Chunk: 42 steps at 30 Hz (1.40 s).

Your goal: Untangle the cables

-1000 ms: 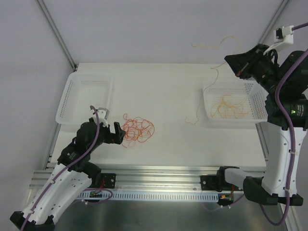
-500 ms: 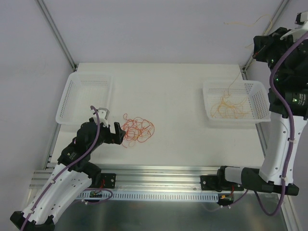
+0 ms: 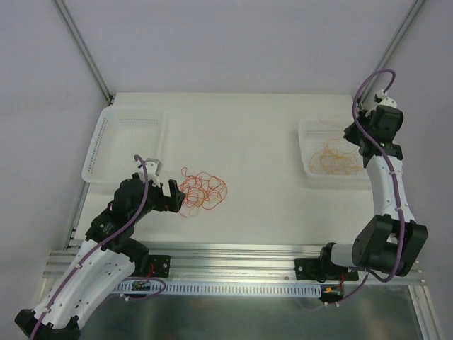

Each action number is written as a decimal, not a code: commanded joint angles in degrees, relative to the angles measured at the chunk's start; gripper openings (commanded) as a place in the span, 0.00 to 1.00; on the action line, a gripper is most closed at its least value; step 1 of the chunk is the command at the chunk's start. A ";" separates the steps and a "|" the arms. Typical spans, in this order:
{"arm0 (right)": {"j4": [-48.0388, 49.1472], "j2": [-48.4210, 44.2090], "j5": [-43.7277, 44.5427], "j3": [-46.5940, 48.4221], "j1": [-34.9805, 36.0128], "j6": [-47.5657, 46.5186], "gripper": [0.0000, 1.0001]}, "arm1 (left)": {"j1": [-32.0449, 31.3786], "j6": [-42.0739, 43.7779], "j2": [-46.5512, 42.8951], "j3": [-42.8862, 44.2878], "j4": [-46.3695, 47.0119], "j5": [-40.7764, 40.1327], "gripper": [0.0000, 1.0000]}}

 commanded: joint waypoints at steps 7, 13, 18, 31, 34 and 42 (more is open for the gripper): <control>5.13 9.49 -1.94 -5.08 -4.88 2.47 0.01 | 0.13 0.49 0.55 -0.48 2.19 0.71 0.99; -7.17 19.51 -0.53 4.93 -6.91 3.28 0.25 | 0.13 0.49 0.81 -0.48 2.19 0.62 0.99; -11.74 16.90 0.79 8.72 -6.64 4.51 0.64 | 0.13 0.40 0.99 -0.48 2.27 0.62 0.99; -16.50 -0.77 -3.51 5.66 16.51 4.33 0.86 | 0.13 -1.80 6.87 -0.57 2.27 1.14 0.99; -11.85 -2.62 -6.67 0.13 26.35 8.72 0.85 | 0.13 -4.86 9.94 -0.13 2.27 1.58 0.99; -0.07 1.85 -2.99 -7.36 48.45 15.05 0.77 | 0.13 -15.24 21.71 1.36 2.27 4.04 0.96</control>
